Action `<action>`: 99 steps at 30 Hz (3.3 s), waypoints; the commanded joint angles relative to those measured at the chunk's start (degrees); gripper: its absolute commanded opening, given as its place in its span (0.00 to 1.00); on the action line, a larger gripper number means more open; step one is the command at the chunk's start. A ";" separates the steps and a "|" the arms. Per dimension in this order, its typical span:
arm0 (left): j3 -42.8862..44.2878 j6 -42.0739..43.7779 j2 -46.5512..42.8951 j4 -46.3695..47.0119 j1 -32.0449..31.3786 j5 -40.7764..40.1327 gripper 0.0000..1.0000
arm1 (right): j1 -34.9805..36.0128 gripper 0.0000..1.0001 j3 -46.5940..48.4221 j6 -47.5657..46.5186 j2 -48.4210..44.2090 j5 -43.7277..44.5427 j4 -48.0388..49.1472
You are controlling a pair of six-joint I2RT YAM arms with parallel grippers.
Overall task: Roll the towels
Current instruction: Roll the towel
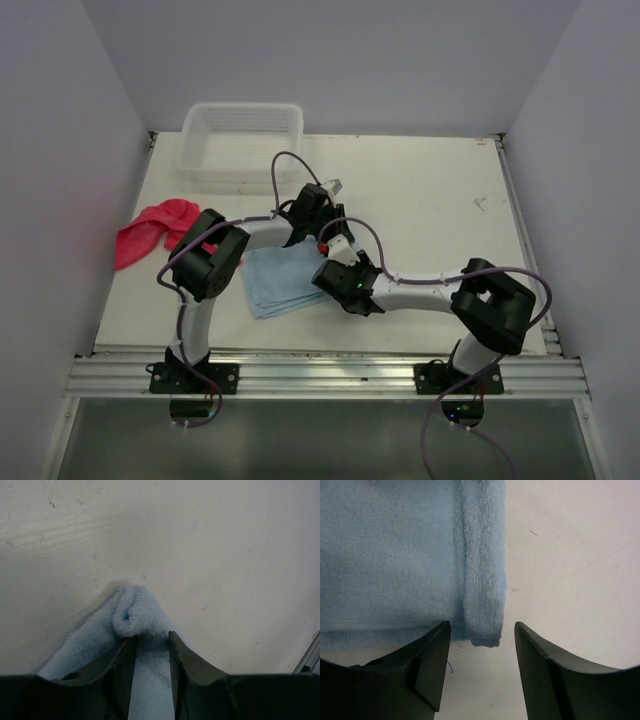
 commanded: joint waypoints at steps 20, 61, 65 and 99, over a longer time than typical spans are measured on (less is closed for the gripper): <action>-3.10 1.98 0.53 0.46 0.63 -3.57 0.36 | -27.35 0.49 -19.52 18.77 -25.40 -44.71 23.76; -2.93 2.25 -2.64 -0.95 2.13 -4.27 0.36 | -36.87 0.00 -25.33 19.59 -13.17 -62.34 38.92; -0.74 2.25 -3.16 -1.83 2.39 -4.18 0.36 | -34.25 0.00 -23.83 13.61 -16.77 -55.76 33.46; 4.63 0.49 -8.79 -2.80 2.48 0.47 0.37 | -5.06 0.00 -9.52 -12.33 -13.01 -1.52 15.97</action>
